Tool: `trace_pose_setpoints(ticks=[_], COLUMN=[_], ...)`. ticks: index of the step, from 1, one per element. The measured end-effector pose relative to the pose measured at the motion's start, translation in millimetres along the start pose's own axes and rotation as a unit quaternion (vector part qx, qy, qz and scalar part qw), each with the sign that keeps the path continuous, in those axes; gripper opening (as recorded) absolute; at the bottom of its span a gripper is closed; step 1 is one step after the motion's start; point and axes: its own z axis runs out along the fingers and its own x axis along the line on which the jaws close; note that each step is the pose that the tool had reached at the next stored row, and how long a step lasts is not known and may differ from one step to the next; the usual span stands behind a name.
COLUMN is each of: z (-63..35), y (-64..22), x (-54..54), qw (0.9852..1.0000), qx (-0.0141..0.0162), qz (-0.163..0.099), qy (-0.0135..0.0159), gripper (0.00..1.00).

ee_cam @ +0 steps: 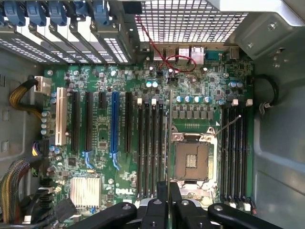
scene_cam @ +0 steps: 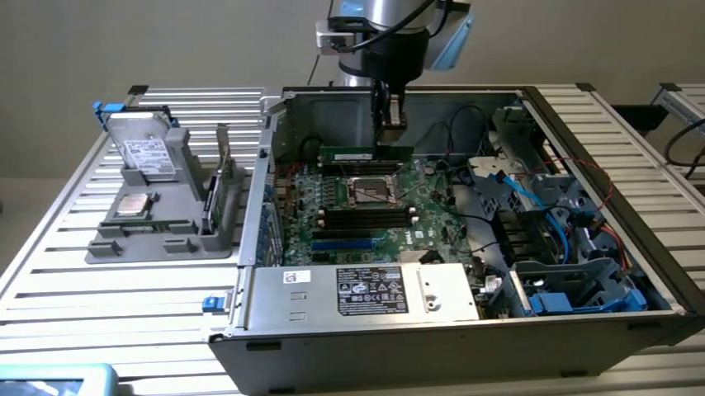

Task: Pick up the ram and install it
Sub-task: 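Insert the ram into the slot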

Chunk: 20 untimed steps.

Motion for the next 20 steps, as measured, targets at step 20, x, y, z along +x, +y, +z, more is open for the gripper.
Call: trace_pose_setpoints(ticks=[20], z=[25.6], y=[-2.3], x=[3.5], qw=[1.0], qx=[0.0001], qz=[0.0], qy=[0.0035], gripper=[0.14])
